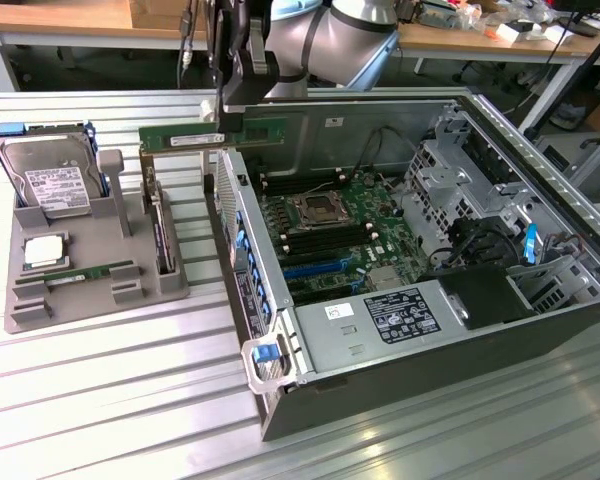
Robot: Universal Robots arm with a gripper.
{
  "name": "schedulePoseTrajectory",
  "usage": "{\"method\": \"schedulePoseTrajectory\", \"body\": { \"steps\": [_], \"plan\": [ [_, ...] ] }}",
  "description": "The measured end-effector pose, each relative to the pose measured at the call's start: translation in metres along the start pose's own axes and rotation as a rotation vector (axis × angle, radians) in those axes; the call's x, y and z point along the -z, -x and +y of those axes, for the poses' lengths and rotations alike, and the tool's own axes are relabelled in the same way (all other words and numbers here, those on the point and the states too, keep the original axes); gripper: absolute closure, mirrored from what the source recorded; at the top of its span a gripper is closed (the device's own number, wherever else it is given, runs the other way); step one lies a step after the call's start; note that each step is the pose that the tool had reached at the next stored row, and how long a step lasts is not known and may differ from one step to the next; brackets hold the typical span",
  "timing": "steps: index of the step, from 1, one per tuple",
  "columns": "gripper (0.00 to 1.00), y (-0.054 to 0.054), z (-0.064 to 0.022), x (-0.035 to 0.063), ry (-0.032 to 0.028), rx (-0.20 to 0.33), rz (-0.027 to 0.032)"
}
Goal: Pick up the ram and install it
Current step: 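Pick up the ram and move it above insertion slot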
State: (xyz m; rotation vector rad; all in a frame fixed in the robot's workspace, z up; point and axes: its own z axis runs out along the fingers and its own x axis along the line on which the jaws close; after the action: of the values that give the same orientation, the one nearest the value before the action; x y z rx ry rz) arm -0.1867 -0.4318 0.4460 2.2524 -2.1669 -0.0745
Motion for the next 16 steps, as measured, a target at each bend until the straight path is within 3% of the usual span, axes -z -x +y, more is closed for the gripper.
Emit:
{"method": "schedulePoseTrajectory", "body": {
  "steps": [16],
  "plan": [
    [0.88, -0.001, -0.0132, -0.0014, 0.0, 0.0, 0.0]
  ]
}}
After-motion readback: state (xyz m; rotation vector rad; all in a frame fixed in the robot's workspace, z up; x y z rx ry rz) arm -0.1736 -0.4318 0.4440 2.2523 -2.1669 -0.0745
